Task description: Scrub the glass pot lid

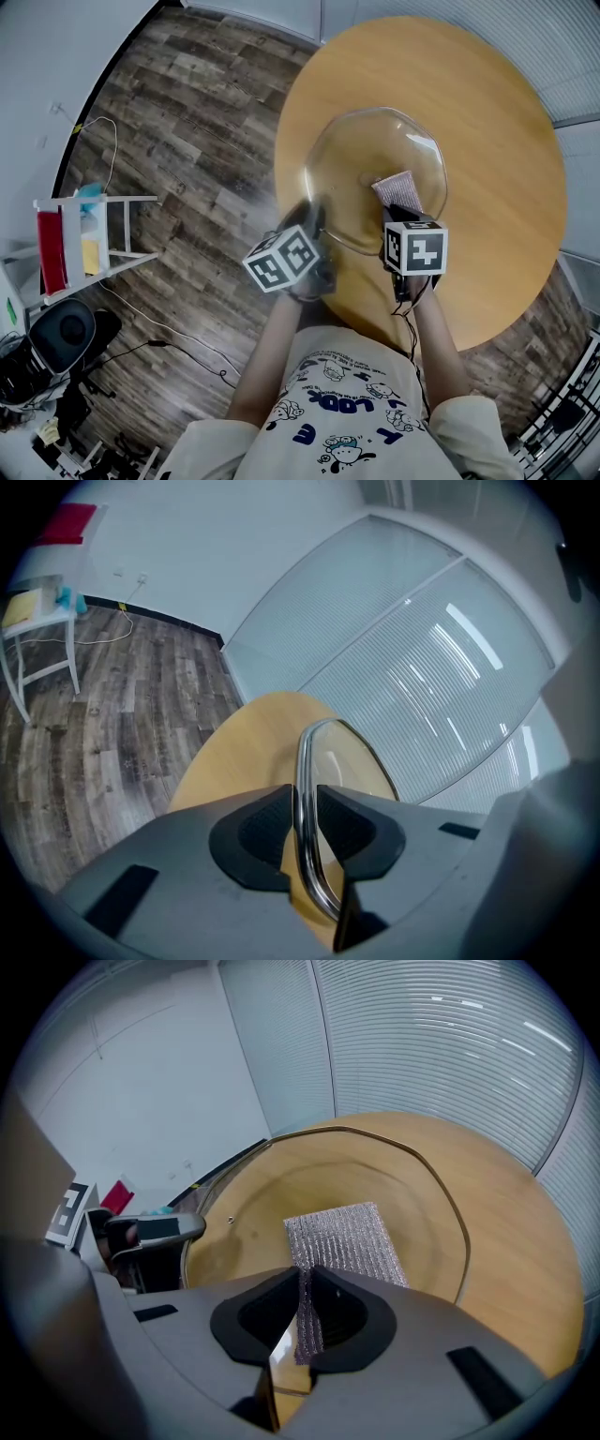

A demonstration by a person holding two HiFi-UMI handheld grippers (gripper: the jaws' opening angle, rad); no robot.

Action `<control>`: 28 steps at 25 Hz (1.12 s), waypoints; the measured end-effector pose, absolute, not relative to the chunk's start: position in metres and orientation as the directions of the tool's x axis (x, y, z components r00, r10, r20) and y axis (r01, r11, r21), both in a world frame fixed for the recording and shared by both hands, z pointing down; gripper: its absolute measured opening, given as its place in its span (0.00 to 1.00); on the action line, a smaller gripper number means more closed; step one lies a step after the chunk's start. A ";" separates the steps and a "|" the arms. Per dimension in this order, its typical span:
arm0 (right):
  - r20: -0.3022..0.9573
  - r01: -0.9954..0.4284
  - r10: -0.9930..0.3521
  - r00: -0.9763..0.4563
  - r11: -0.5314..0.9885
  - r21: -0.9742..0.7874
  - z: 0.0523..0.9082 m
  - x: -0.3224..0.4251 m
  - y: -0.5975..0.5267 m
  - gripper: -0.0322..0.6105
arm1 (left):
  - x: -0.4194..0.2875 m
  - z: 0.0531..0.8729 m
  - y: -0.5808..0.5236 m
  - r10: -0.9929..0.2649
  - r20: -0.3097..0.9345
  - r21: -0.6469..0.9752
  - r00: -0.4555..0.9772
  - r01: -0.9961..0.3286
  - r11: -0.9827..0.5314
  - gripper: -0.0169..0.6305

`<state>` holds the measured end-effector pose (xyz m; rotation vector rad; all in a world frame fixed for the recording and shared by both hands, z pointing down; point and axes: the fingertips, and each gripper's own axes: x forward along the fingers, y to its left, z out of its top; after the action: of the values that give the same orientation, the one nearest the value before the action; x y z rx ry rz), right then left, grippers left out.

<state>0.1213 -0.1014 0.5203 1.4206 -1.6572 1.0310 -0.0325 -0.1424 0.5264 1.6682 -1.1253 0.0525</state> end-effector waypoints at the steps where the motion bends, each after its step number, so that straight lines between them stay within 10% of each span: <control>1: 0.895 -0.990 -0.422 -0.143 0.077 -0.122 0.520 0.121 -0.101 0.14 | -0.033 0.526 -0.143 -0.641 0.531 0.735 0.554 -0.678 0.023 0.15; 28: 0.894 -0.980 -0.405 -0.191 0.125 -0.153 0.517 0.085 -0.096 0.14 | -0.040 0.518 -0.127 -0.634 0.453 0.845 0.627 -0.529 0.081 0.15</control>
<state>0.0854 -0.0960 0.5166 1.3564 -1.7003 1.0367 -0.0403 -0.1265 0.5185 1.5706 -0.9970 -0.1023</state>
